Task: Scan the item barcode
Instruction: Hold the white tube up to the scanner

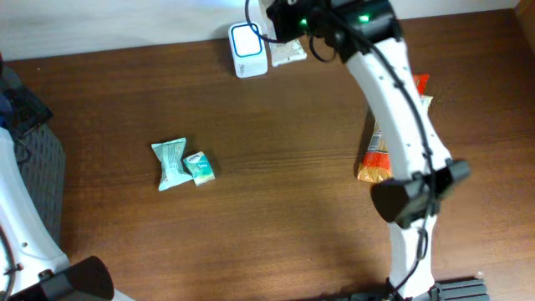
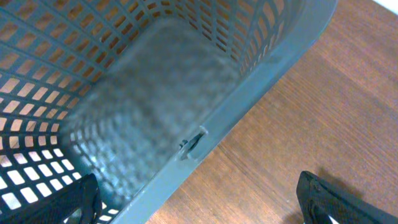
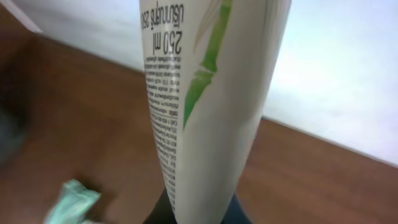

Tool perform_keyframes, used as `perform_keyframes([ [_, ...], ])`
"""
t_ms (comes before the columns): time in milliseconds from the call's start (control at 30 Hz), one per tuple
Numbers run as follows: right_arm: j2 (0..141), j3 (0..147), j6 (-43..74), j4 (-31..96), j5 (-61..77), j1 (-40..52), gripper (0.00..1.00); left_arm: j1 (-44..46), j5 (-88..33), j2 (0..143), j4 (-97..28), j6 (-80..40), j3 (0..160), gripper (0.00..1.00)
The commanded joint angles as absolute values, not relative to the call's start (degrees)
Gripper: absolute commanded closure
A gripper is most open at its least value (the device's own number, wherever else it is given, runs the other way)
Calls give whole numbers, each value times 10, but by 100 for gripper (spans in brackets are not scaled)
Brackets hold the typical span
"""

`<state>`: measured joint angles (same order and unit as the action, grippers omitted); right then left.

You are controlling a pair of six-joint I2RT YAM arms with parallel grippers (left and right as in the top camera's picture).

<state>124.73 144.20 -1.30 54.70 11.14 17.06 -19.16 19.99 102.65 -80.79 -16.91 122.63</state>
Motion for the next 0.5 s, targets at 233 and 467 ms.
perform_keyframes([
  [233,1397,1461,-271,351,-169,230,96,-193,204,1024,-807,-171,1231,1],
  [467,1482,1442,-379,260,-351,256,96,-193,204,1024,-807,-171,1231,1],
])
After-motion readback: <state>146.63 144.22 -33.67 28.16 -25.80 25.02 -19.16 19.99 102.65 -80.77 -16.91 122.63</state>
